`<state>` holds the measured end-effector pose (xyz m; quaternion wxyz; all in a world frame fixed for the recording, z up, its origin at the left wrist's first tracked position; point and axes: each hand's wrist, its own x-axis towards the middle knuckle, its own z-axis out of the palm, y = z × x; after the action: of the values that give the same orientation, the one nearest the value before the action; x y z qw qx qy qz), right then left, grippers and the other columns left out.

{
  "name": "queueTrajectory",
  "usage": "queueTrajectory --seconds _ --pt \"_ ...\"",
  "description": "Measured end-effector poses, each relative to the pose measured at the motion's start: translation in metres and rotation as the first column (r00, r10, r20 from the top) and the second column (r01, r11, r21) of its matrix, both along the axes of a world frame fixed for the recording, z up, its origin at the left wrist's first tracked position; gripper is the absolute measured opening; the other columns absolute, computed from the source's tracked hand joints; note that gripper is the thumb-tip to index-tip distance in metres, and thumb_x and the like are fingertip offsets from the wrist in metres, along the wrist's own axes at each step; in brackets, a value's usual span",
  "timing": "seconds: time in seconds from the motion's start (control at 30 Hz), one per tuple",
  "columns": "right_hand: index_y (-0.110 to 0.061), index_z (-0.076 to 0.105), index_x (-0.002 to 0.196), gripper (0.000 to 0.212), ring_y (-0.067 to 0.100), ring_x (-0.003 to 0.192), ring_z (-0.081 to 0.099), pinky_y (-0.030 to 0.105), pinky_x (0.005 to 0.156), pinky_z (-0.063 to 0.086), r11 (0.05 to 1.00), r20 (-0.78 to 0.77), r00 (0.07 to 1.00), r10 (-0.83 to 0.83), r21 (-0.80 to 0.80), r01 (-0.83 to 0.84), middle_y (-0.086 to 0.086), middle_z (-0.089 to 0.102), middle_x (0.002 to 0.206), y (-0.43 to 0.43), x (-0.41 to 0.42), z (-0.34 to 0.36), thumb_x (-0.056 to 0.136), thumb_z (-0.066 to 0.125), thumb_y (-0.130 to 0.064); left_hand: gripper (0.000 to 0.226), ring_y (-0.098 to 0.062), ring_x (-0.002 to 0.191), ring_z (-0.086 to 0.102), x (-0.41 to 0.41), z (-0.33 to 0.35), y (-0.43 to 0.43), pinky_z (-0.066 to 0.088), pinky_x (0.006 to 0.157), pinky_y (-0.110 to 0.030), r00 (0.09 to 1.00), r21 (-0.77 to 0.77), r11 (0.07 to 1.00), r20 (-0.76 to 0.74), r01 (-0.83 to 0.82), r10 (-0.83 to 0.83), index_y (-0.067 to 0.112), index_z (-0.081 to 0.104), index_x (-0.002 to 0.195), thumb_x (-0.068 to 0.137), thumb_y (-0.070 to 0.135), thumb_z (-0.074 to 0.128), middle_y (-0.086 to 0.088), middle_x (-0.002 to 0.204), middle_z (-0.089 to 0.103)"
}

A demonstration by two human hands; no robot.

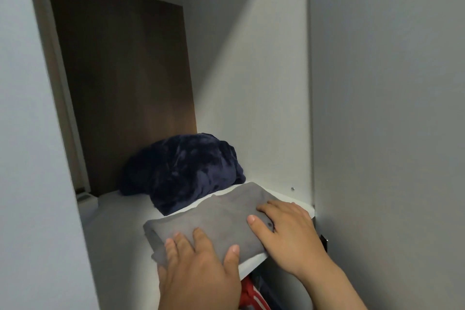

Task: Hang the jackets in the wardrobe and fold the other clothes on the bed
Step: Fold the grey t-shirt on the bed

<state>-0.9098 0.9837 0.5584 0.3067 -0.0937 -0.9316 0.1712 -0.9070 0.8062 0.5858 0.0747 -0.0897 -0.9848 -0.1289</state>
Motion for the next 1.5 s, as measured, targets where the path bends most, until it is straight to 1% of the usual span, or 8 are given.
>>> queueTrajectory --seconds 0.4,0.5,0.73,0.9,1.03,1.17,1.27,1.5 --pt "-0.032 0.068 0.111 0.052 0.013 0.108 0.058 0.031 0.098 0.036 0.999 0.119 0.993 0.021 -0.047 -0.016 -0.014 0.068 0.111 0.038 -0.038 0.015 0.091 0.036 -0.067 0.076 -0.036 0.15 -0.004 -0.029 -0.002 0.031 0.01 0.12 -0.052 0.996 0.072 0.995 0.045 0.071 -0.074 0.011 0.009 0.154 0.098 0.059 0.024 -0.019 0.162 0.003" --pt "-0.03 0.066 0.115 0.045 0.012 0.109 0.057 0.035 0.111 0.03 0.997 0.055 0.998 0.003 -0.072 0.001 -0.012 0.067 0.116 0.037 -0.035 0.014 0.093 0.042 -0.06 0.078 -0.035 0.15 -0.003 -0.031 -0.002 0.031 0.013 0.12 -0.051 0.995 0.095 0.991 0.021 0.094 -0.097 0.012 0.01 0.154 0.096 0.062 0.027 -0.016 0.162 0.006" --pt "-0.031 0.048 0.136 0.062 0.01 0.125 0.045 0.03 0.108 0.037 0.995 -0.021 1.0 -0.013 -0.097 0.011 -0.014 0.049 0.138 0.024 0.023 -0.014 0.083 0.04 -0.063 0.077 -0.019 0.15 0.006 -0.009 -0.017 0.01 0.006 0.123 -0.041 0.938 0.071 0.964 -0.258 0.255 -0.23 0.033 0.011 0.15 0.087 0.074 0.027 0.007 0.161 0.016" --pt "-0.03 0.041 0.145 0.066 0.01 0.14 0.033 0.027 0.117 0.026 0.997 0.052 0.996 -0.076 -0.003 0.077 -0.012 0.039 0.151 0.008 0.071 -0.031 0.086 0.057 -0.054 0.063 -0.004 0.149 0.005 0.015 -0.032 -0.01 -0.005 0.118 -0.023 0.778 0.051 0.815 -0.335 0.578 -0.531 0.045 0.023 0.147 0.09 0.066 0.039 0.017 0.161 0.014" --pt "-0.035 0.037 0.147 0.074 0.012 0.145 0.027 0.027 0.119 0.022 0.986 0.147 0.976 -0.161 0.075 0.151 -0.01 0.031 0.156 -0.009 0.108 -0.039 0.081 0.06 -0.058 0.05 -0.012 0.111 0.066 0.035 -0.039 -0.026 0.039 0.105 -0.027 0.628 0.032 0.664 -0.363 0.747 -0.688 0.029 0.074 0.108 0.064 0.051 0.065 0.007 0.12 0.069" --pt "-0.034 0.034 0.149 0.076 0.015 0.145 0.028 0.025 0.118 0.02 0.962 0.213 0.939 -0.27 0.096 0.254 -0.005 0.031 0.157 -0.033 0.144 -0.05 0.082 0.064 -0.054 0.054 -0.001 0.14 0.029 0.042 -0.058 -0.038 0.01 0.117 -0.019 0.584 0.035 0.592 -0.223 0.805 -0.781 0.04 0.046 0.138 0.087 0.058 0.043 0.02 0.15 0.036" --pt "-0.035 0.03 0.151 0.078 0.014 0.145 0.027 0.024 0.117 0.021 0.942 0.287 0.898 -0.335 0.091 0.322 -0.005 0.027 0.159 -0.057 0.175 -0.062 0.083 0.062 -0.056 0.069 -0.004 0.136 0.029 0.05 -0.073 -0.052 0.017 0.113 -0.022 0.549 0.038 0.552 -0.175 0.833 -0.817 0.041 0.04 0.138 0.076 0.069 0.024 0.021 0.146 0.035" --pt "-0.035 0.03 0.15 0.074 0.014 0.142 0.034 0.024 0.115 0.027 0.884 0.323 0.831 -0.453 0.041 0.467 -0.006 0.033 0.156 -0.129 0.233 -0.091 0.086 0.061 -0.055 0.05 -0.005 0.134 0.033 0.069 -0.103 -0.107 0.018 0.111 -0.021 0.47 0.097 0.46 -0.146 0.882 -0.87 0.037 0.043 0.139 0.091 0.053 0.046 0.019 0.141 0.043"
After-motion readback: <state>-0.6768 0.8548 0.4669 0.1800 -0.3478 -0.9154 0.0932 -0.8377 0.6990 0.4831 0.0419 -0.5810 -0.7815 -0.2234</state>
